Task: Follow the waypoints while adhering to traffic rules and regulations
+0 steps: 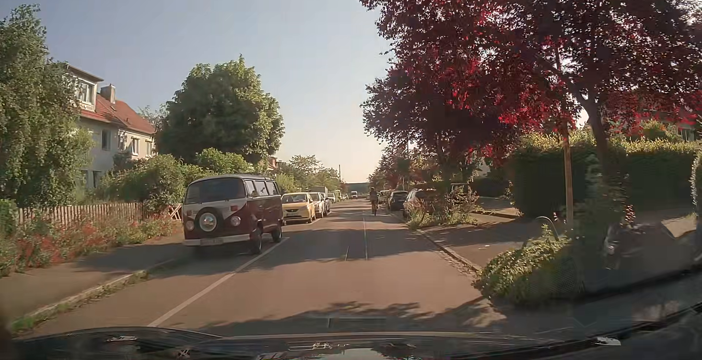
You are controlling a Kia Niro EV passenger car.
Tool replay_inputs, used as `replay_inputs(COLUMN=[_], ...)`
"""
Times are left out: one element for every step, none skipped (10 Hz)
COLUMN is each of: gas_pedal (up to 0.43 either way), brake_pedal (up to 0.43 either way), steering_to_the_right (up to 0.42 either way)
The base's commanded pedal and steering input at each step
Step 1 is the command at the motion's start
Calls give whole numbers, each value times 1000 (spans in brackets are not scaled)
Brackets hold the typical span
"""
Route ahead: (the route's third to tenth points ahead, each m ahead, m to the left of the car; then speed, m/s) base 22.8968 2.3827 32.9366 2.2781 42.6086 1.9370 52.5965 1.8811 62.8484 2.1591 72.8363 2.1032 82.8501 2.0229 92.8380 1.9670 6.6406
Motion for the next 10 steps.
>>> replay_inputs(gas_pedal=[8, 8, 8, 8, 8, 8, 8, 8, 8, 8], brake_pedal=[0, 0, 0, 0, 0, 0, 0, 0, 0, 0], steering_to_the_right=[2, 1, -4, -7, -7, -6, -6, -6, -6, -6])
